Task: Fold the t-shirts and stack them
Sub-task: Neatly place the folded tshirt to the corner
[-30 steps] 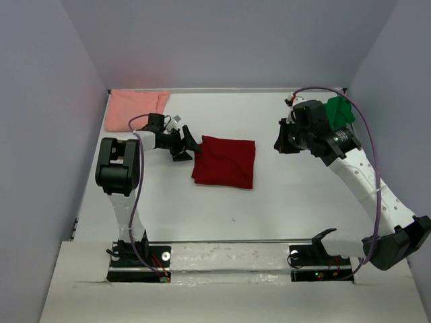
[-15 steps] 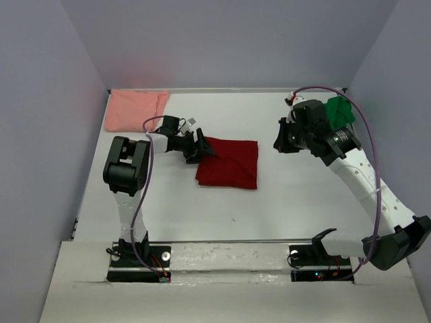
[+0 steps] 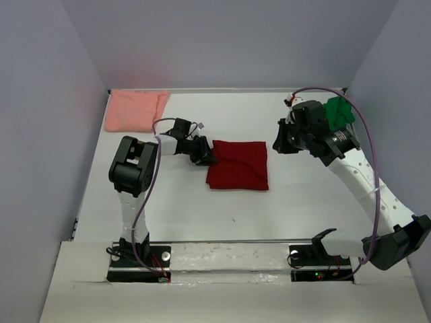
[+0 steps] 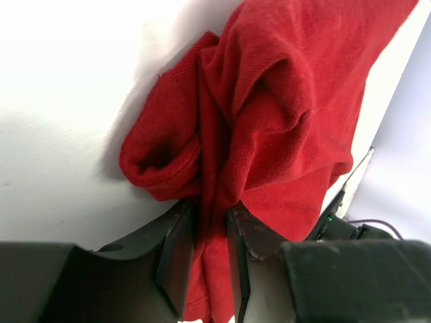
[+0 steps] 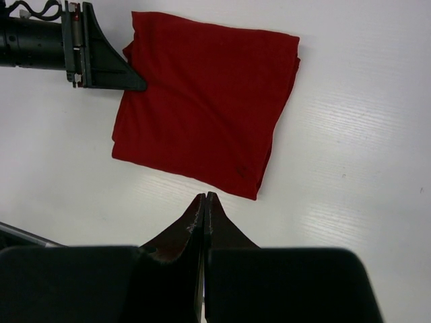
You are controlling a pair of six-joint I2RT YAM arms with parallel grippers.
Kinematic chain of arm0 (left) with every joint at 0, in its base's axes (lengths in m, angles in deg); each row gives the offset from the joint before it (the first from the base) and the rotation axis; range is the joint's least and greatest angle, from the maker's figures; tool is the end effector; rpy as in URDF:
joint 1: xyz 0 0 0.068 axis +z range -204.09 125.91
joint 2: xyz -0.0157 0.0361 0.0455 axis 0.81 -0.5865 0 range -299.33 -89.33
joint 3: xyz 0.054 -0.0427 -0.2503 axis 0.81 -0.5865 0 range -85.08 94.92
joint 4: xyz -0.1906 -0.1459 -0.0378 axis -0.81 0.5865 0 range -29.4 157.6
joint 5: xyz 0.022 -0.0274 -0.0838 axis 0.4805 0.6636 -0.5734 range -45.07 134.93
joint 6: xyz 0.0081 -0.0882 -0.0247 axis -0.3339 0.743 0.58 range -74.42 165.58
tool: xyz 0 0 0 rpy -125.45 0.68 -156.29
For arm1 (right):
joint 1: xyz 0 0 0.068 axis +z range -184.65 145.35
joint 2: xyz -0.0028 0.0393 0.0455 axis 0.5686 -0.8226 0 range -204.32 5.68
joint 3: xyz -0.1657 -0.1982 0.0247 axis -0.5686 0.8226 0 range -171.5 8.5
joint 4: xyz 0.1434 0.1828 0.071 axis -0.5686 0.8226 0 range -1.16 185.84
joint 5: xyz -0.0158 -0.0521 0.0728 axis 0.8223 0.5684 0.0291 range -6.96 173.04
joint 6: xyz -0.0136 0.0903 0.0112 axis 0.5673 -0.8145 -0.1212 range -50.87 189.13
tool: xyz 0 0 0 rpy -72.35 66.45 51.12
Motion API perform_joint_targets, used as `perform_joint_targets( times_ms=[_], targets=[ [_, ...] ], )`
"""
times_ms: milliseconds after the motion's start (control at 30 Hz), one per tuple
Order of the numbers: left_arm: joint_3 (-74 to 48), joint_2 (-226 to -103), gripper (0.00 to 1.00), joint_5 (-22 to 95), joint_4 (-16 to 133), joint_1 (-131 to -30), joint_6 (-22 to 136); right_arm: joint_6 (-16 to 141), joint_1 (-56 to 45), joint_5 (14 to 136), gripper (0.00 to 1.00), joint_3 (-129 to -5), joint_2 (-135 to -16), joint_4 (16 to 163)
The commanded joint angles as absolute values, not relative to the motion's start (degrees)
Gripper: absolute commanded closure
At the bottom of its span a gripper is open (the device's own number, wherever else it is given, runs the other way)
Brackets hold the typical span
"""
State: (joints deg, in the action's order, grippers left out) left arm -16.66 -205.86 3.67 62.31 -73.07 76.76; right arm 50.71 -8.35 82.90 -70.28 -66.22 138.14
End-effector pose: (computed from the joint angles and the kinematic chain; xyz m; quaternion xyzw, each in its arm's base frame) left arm 0.3744 -0.1863 0.1059 0.0270 0.8868 -0.4360 0.1509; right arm 0.2457 0.1217 0.3322 -0.0634 0.9128 0.1545 0.3727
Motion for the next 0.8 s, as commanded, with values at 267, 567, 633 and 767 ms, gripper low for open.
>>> perform_joint_targets(
  times_ms=[267,567,633,767],
  targets=[
    [-14.9,-208.2,0.87,12.0,68.1,-72.2,75.3,50.8,-8.1,82.8,1.00,-68.6,-64.1,136.6],
    [-10.7,-204.5,1.00,20.0,72.6,-71.7,72.8,50.4,-8.1,82.8,1.00,-66.2,-63.8,135.8],
    [-9.2,-203.8,1.00,22.5,74.4,-71.7,72.0,50.5,-8.1,82.4,1.00,-65.7,-63.8,135.3],
    [-3.2,-202.7,1.00,30.3,79.8,-71.6,69.5,50.2,-8.1,81.5,1.00,-64.4,-65.1,134.0]
  ],
)
